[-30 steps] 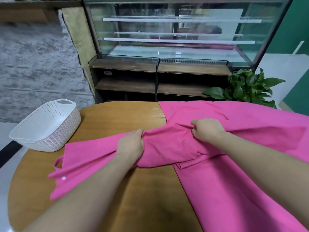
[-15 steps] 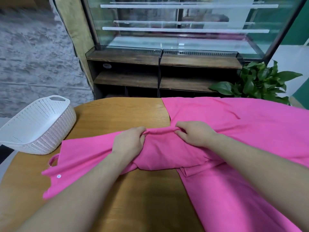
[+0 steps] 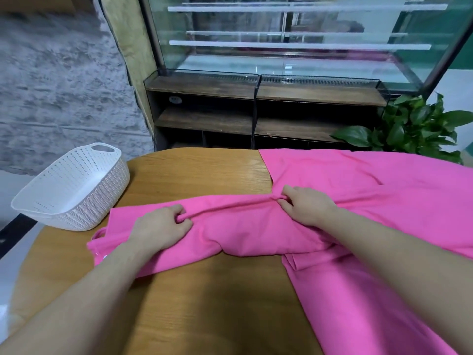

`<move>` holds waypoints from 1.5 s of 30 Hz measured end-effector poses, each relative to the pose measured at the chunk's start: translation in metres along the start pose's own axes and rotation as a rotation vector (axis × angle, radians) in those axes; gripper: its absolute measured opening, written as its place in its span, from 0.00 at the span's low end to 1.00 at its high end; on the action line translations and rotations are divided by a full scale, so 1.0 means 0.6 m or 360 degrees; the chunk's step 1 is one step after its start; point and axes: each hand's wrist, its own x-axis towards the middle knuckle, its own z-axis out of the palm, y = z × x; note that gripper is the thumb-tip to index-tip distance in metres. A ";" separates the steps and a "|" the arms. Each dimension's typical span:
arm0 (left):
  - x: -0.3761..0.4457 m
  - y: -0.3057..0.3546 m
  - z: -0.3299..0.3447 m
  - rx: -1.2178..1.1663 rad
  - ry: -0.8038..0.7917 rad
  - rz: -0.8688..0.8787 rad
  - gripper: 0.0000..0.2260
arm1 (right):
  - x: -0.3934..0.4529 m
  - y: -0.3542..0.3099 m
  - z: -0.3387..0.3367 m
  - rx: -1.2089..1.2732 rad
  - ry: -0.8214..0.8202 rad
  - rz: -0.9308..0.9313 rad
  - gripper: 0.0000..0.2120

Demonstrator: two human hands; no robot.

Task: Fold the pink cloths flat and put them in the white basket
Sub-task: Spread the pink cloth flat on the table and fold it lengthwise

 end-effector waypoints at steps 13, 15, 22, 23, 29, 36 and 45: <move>-0.087 -0.116 -0.054 0.0003 0.0128 -0.0049 0.13 | 0.010 -0.220 -0.027 0.0245 0.0028 -0.0556 0.26; -0.100 -0.122 -0.052 -0.0058 0.0245 0.0055 0.11 | 0.013 -0.266 -0.026 0.0253 0.0022 -0.0635 0.27; -0.122 -0.131 -0.054 -0.0217 0.0478 0.0415 0.18 | 0.033 -0.377 -0.015 0.0216 -0.0010 -0.0821 0.18; -0.124 -0.135 -0.054 -0.0330 0.0472 0.0404 0.17 | 0.035 -0.385 -0.013 0.0206 0.0009 -0.0843 0.13; -0.148 -0.174 -0.041 -0.1518 0.0333 -0.0202 0.21 | 0.040 -0.384 -0.011 0.0592 0.0087 -0.0614 0.09; -0.145 -0.205 -0.008 -0.1834 0.0267 -0.0329 0.06 | 0.062 -0.394 -0.014 0.0506 0.0195 -0.0479 0.12; -0.136 -0.220 0.026 -0.0998 0.0700 -0.0375 0.09 | 0.100 -0.368 -0.021 0.0055 -0.0306 -0.0466 0.11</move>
